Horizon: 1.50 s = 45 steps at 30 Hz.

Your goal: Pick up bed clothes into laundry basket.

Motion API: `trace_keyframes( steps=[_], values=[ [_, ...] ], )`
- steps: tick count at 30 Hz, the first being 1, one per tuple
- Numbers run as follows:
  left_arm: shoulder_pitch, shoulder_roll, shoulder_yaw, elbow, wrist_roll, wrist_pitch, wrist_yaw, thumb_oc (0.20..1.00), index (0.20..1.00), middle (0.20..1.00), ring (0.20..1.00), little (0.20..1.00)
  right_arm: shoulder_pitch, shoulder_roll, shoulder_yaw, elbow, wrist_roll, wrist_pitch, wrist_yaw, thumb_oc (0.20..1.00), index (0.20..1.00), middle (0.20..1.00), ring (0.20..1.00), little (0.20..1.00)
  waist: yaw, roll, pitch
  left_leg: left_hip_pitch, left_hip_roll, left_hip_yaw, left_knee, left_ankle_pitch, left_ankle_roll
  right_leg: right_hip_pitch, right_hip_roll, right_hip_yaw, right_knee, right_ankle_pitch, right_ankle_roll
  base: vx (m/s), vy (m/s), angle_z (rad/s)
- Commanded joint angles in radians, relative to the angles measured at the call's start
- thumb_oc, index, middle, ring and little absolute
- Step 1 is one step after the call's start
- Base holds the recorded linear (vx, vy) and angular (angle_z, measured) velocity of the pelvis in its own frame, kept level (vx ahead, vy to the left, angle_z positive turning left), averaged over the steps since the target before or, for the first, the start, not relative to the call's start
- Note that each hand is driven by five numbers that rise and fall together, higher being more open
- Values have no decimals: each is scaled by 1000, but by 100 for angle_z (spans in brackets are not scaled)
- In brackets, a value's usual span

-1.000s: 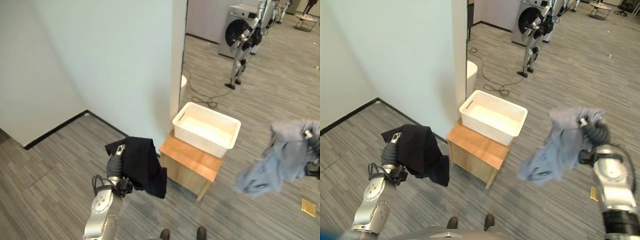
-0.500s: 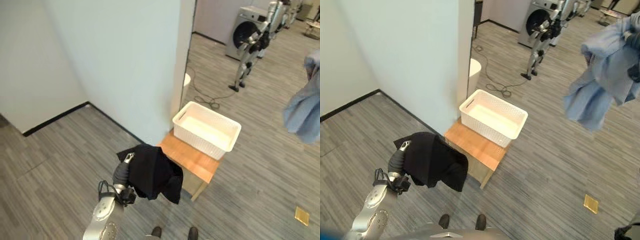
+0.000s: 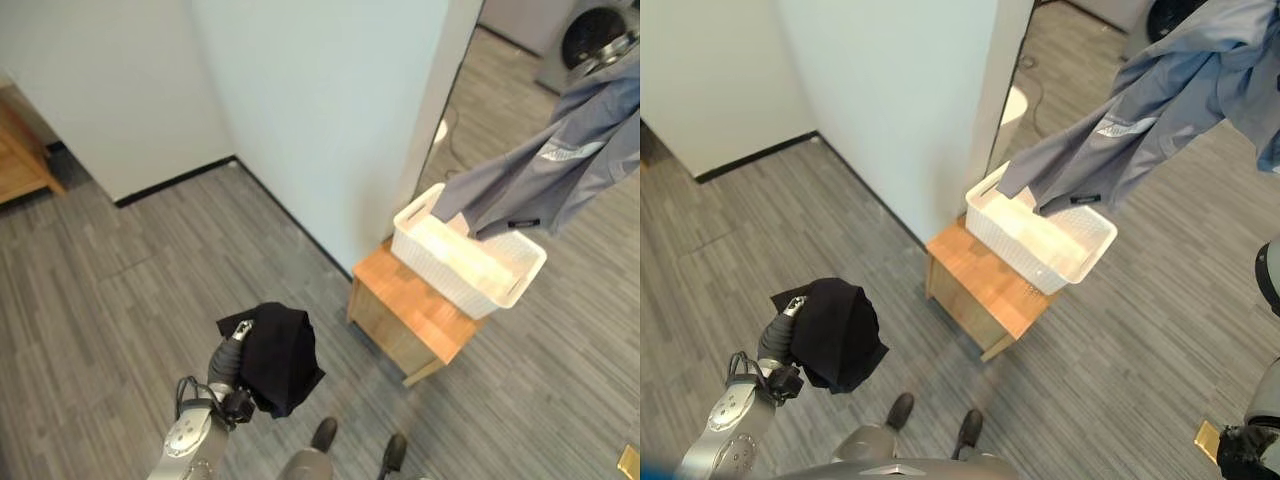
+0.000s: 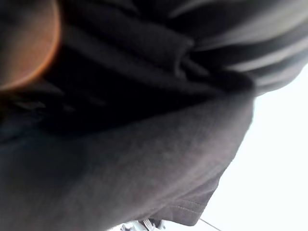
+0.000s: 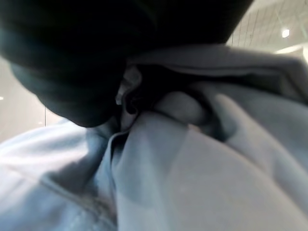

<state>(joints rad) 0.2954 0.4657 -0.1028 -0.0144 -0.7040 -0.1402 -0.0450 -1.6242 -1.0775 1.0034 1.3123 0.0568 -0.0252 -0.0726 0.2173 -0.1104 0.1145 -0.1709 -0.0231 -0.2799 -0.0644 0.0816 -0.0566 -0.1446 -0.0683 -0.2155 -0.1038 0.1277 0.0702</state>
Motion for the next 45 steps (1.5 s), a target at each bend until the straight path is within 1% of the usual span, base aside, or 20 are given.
trace_keyframes(
  steps=[1,4,6,7,11,13,14,15,17,18,21,22,23,25,27,33,36,40,42,45],
  values=[
    [-77,56,29,-117,-50,-53,9,200,200,200,200,200,-281,-43,123,46,34,11,-43,200,200,200,200,200,18,-11,98,-27,5,32,-22,10,-9,35,-6,-15,16,-89,53,-37,5,14],
    [-86,54,30,-118,-51,-56,17,200,200,200,200,200,-289,-37,120,49,40,16,-50,200,200,200,200,200,26,-6,112,-49,4,25,-19,15,-10,16,-8,-18,16,-87,52,-27,9,3],
    [-97,50,31,-118,-57,-60,31,200,200,200,200,200,-274,-30,110,27,44,13,-55,200,200,200,200,200,38,-3,136,-81,1,19,-19,21,-10,-13,-9,-17,16,-83,52,-55,18,8],
    [-97,51,31,-117,-57,-60,31,200,200,200,200,200,-272,-30,108,26,44,13,-55,200,200,200,200,200,39,-5,135,-83,1,19,-18,22,-10,-16,-9,-16,16,-82,52,-59,25,9],
    [-128,49,24,-109,-53,-71,44,200,200,200,200,200,-186,4,69,-12,31,4,-41,200,200,200,200,200,48,0,173,-119,0,23,-16,29,-8,-54,-9,-7,16,-70,51,-60,21,-1],
    [-141,48,18,-107,-46,-75,52,200,200,200,200,200,-115,38,27,-27,21,1,-31,200,200,200,200,200,53,6,193,-132,1,28,-15,33,-7,-70,-8,-3,16,-66,50,-74,35,-13],
    [-152,43,16,-103,-39,-76,66,200,200,200,200,200,-41,76,-20,-32,7,3,-29,200,200,200,200,200,55,17,215,-145,-1,31,-15,38,-6,-85,-7,4,16,-60,49,-65,26,-13],
    [-151,46,16,-103,-39,-77,66,200,200,200,200,200,-35,75,-27,-35,5,3,-31,200,200,200,200,200,57,13,212,-146,-1,32,-15,38,-6,-86,-7,5,16,-60,49,-63,31,-7],
    [-169,36,16,-104,-33,-78,78,200,200,200,200,200,64,131,-82,-32,-21,11,-12,200,200,200,200,200,58,28,239,-159,-4,38,-16,43,-6,-103,-7,10,16,-54,48,-48,37,-3],
    [-168,37,16,-104,-33,-78,78,200,200,200,200,200,67,131,-85,-33,-22,12,-13,200,200,200,200,200,60,27,238,-160,-4,38,-16,43,-6,-104,-7,10,16,-53,48,-42,31,-5],
    [-188,31,11,-99,-20,-72,80,200,200,200,200,200,155,180,-109,-2,-74,26,38,200,200,200,200,200,61,41,258,-169,-7,41,-16,47,-5,-115,-8,16,16,-49,47,-25,19,-4],
    [-198,31,8,-90,-15,-71,79,200,200,200,200,200,179,200,-128,22,-83,39,62,922,922,922,922,922,60,48,264,-171,-8,41,-15,48,-4,-118,-8,19,16,-49,47,0,0,0],
    [-203,32,8,-89,-15,-70,80,200,200,200,200,200,183,207,-133,33,-82,44,71,1000,1000,1000,1000,1000,58,48,266,-171,-9,42,-16,47,-3,-118,-8,21,16,-48,47,-5,24,-3],
    [-213,31,11,-82,-13,-69,83,200,200,200,200,200,181,218,-140,57,-86,54,89,1000,1000,1000,1000,1000,51,52,269,-168,-9,47,-16,46,-3,-119,-9,24,16,-48,47,-5,26,-5],
    [-216,28,9,-82,-14,-68,83,200,200,200,200,200,173,218,-143,67,-83,58,85,1000,1000,1000,1000,1000,46,53,270,-167,-9,51,-16,46,-3,-120,-7,29,16,-47,47,-10,27,-7],
    [-236,21,-5,-90,-10,-63,90,200,200,200,200,200,117,171,-132,91,-48,64,78,1000,1000,1000,1000,1000,19,45,266,-149,-6,72,-20,38,0,-119,-5,52,16,-45,50,-13,19,-10],
    [-241,19,-5,-91,-9,-65,92,200,200,200,200,200,115,163,-130,77,-20,59,85,1000,1000,1000,1000,1000,12,40,264,-139,-5,81,-22,36,0,-115,-4,60,16,-44,50,-14,12,-13],
    [-234,19,0,-91,-13,-65,92,200,200,200,200,200,127,172,-118,70,-19,58,100,1000,1000,1000,1000,1000,5,35,262,-132,-3,89,-23,35,-1,-112,-3,64,16,-44,49,-8,0,-10],
    [-231,22,7,-83,-12,-64,93,200,200,200,200,200,143,198,-124,70,-28,59,106,1000,1000,1000,1000,1000,-2,34,261,-126,-1,93,-23,34,-1,-109,-1,65,16,-45,48,-11,-13,-8],
    [-233,23,23,-77,-14,-70,100,200,200,200,200,200,140,213,-140,56,-3,56,92,1000,1000,1000,1000,1000,-7,32,258,-119,1,94,-23,33,-1,-104,0,66,16,-46,47,-6,-7,-7]
  ],
)
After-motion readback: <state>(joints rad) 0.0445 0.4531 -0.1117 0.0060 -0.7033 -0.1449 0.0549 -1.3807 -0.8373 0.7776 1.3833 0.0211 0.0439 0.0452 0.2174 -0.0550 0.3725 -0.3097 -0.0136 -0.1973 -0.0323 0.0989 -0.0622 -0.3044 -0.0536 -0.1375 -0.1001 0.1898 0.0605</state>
